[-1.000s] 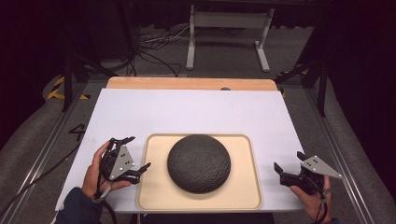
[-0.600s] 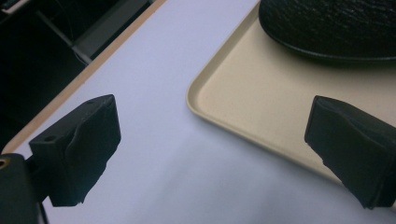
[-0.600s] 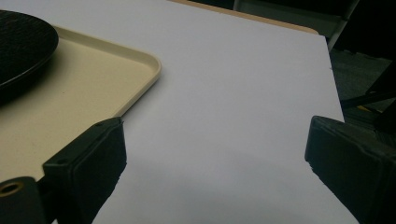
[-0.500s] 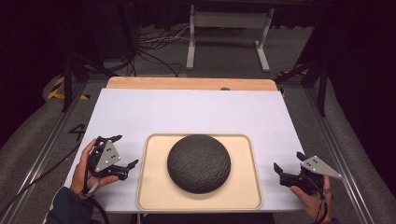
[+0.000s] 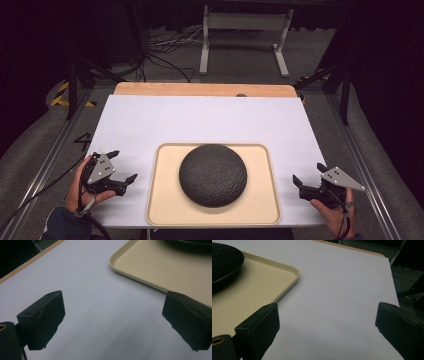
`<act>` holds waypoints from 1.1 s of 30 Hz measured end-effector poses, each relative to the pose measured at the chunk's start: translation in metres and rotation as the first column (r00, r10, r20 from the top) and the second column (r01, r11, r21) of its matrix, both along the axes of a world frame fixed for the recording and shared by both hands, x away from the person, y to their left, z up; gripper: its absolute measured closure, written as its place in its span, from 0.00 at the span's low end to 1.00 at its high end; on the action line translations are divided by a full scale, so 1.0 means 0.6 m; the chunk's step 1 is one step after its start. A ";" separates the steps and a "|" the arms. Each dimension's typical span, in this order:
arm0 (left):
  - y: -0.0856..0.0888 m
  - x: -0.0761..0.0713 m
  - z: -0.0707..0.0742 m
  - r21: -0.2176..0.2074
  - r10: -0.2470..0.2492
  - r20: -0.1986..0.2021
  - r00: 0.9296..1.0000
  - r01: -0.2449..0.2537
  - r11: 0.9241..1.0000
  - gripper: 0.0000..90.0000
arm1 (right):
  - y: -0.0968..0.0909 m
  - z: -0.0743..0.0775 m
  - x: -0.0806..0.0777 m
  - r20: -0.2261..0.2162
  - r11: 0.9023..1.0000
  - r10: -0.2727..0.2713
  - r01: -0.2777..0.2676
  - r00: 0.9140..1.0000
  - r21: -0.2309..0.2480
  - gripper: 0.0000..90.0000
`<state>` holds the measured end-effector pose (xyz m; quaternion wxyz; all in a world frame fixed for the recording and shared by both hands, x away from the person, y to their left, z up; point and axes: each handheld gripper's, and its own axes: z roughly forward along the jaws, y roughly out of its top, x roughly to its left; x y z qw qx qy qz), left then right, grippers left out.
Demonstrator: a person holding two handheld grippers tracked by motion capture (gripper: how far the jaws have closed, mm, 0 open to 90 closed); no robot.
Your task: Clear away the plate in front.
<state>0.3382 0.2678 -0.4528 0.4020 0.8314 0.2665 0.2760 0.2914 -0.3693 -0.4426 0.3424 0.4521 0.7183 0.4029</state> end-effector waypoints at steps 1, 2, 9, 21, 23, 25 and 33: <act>0.001 -0.002 0.000 0.004 0.002 0.002 1.000 -0.002 1.000 0.06 | 0.000 0.000 0.000 0.000 1.000 0.001 -0.001 1.000 -0.001 0.07; 0.001 -0.003 0.001 0.009 0.001 0.008 1.000 -0.001 1.000 0.06 | 0.001 0.000 0.000 -0.001 1.000 0.002 -0.002 1.000 -0.001 0.07; -0.003 -0.005 0.003 -0.023 -0.012 0.005 1.000 0.012 1.000 0.06 | 0.003 -0.001 0.001 -0.002 1.000 0.008 -0.008 1.000 -0.004 0.07; -0.009 -0.007 0.005 -0.017 -0.019 0.005 1.000 0.019 1.000 0.06 | 0.002 0.000 0.001 0.000 1.000 0.006 -0.006 1.000 0.002 0.07; -0.010 -0.008 0.005 -0.018 -0.019 0.002 1.000 0.019 1.000 0.06 | 0.002 0.000 0.001 0.000 1.000 0.008 -0.008 1.000 0.002 0.07; -0.010 -0.007 0.005 -0.019 -0.020 -0.001 1.000 0.020 1.000 0.06 | 0.002 0.000 0.002 0.001 1.000 0.008 -0.008 1.000 0.004 0.07; -0.014 -0.008 0.007 -0.012 -0.026 0.002 1.000 0.026 1.000 0.06 | 0.001 0.001 0.001 0.004 1.000 0.010 -0.010 1.000 0.010 0.07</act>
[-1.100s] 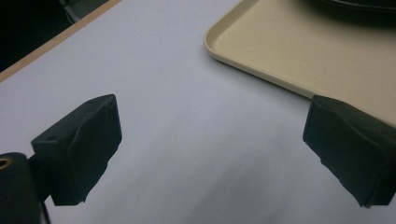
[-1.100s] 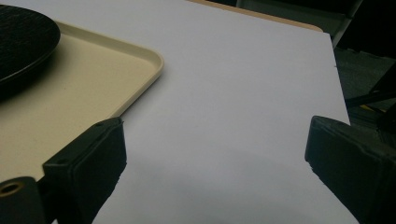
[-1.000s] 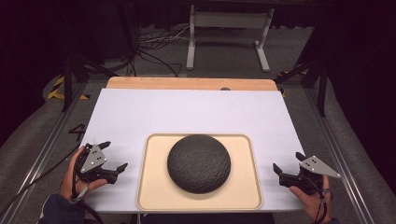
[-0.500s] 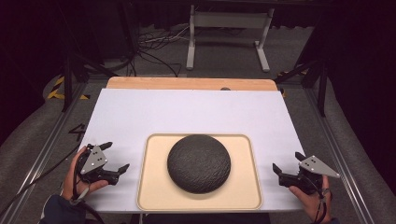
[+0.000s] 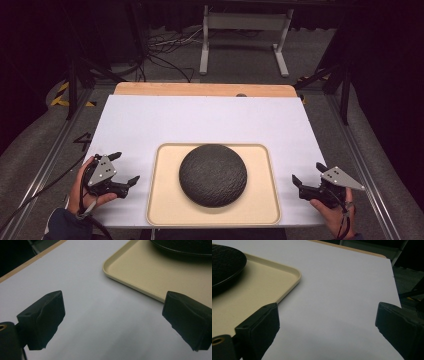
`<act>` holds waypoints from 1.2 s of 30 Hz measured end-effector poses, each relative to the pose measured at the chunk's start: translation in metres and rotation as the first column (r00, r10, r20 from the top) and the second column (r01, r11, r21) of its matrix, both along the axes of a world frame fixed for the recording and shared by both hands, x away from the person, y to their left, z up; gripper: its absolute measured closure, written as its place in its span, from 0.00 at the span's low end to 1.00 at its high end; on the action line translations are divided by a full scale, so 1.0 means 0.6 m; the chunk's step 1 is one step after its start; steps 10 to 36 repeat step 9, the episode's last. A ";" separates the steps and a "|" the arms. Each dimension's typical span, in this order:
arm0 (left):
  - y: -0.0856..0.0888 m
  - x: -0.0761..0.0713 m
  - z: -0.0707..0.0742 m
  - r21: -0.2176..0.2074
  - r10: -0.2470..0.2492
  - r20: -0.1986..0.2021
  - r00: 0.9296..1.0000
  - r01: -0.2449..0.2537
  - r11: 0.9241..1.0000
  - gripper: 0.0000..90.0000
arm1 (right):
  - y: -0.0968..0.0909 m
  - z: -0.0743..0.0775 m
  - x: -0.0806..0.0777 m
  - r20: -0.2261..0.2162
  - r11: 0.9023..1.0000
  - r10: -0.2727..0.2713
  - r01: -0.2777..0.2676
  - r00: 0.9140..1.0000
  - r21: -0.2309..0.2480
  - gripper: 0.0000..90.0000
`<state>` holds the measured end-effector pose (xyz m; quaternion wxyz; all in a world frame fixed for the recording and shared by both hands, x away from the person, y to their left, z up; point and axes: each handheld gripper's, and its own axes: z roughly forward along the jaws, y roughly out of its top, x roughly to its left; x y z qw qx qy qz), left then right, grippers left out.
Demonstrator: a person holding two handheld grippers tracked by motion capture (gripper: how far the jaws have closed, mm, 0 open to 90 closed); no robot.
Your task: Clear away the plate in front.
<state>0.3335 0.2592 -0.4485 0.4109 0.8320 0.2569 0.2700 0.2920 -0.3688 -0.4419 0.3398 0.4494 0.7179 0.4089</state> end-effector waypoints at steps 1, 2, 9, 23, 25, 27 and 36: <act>-0.001 0.000 0.000 -0.002 0.001 -0.003 1.000 -0.001 1.000 0.06 | 0.000 0.000 0.000 -0.001 1.000 -0.001 0.001 1.000 0.000 0.07; -0.001 0.000 0.000 -0.002 0.001 -0.003 1.000 -0.001 1.000 0.06 | -0.001 0.000 0.000 -0.002 1.000 -0.002 0.002 1.000 0.000 0.07; -0.005 0.002 0.001 0.003 -0.004 -0.002 1.000 0.004 1.000 0.06 | -0.001 0.000 -0.002 -0.004 1.000 -0.006 0.006 1.000 0.003 0.06; -0.005 0.002 0.001 0.003 -0.004 -0.002 1.000 0.004 1.000 0.06 | -0.001 0.000 -0.002 -0.004 1.000 -0.006 0.006 1.000 0.003 0.06; -0.005 0.002 0.001 0.003 -0.004 -0.002 1.000 0.004 1.000 0.06 | -0.001 0.000 -0.002 -0.004 1.000 -0.006 0.006 1.000 0.003 0.06; -0.005 0.002 0.001 0.003 -0.004 -0.002 1.000 0.004 1.000 0.06 | -0.001 0.000 -0.002 -0.004 1.000 -0.006 0.006 1.000 0.003 0.06; -0.005 0.002 0.001 0.003 -0.004 -0.002 1.000 0.004 1.000 0.06 | -0.001 0.000 -0.002 -0.004 1.000 -0.006 0.006 1.000 0.003 0.06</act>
